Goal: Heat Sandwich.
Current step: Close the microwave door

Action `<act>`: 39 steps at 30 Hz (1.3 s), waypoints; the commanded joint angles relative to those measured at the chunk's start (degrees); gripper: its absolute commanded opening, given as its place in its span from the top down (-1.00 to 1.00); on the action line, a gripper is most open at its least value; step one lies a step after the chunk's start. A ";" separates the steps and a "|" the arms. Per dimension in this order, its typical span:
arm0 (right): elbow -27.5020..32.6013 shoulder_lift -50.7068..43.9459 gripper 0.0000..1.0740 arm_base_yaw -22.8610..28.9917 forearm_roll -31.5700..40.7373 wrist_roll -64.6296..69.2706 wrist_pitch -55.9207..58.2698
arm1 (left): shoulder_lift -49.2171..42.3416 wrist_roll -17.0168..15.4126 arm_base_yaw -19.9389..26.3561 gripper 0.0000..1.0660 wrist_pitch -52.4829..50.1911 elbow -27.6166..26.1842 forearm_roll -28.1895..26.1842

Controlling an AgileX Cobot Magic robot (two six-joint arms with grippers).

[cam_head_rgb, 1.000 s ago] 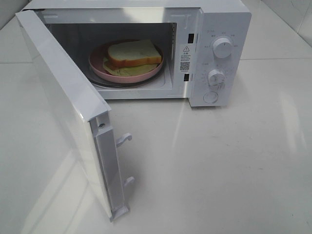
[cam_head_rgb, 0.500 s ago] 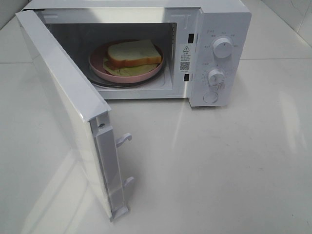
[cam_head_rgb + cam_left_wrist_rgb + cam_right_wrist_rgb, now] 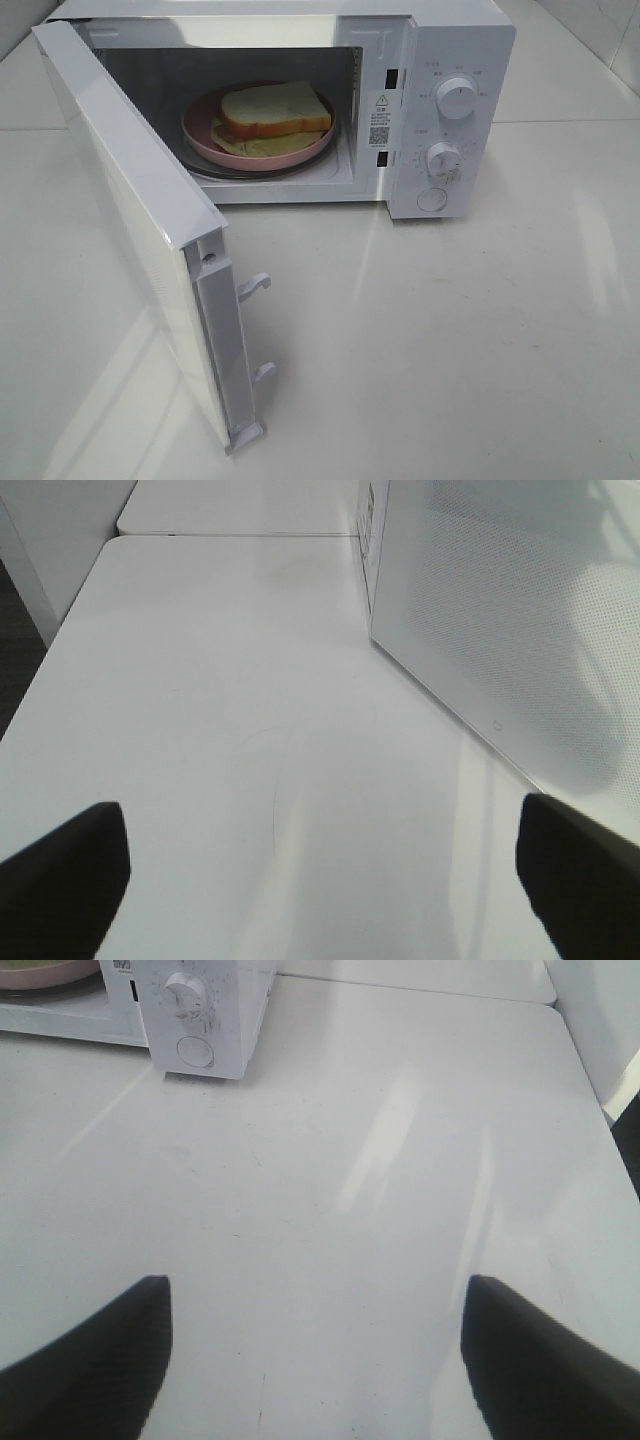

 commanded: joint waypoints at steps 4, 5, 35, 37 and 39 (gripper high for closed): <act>0.11 -1.78 -0.42 -1.20 0.11 0.00 -0.34 | -1.55 -0.06 0.29 -0.90 -0.46 0.11 -0.17; 0.11 -1.78 -0.42 -1.20 0.06 0.00 -0.34 | -1.55 -0.06 0.29 -0.90 -0.46 0.11 -0.17; 0.11 -1.72 -0.42 -1.20 -0.06 0.34 -0.34 | -1.55 -0.06 0.29 -0.90 -0.46 0.11 -0.17; 0.11 -1.72 -0.42 -1.20 -0.06 0.34 -0.34 | -1.55 -0.06 0.29 -0.90 -0.46 0.11 -0.17; 0.11 -1.72 -0.42 -1.20 -0.06 0.34 -0.34 | -1.55 -0.06 0.29 -0.90 -0.46 0.11 -0.17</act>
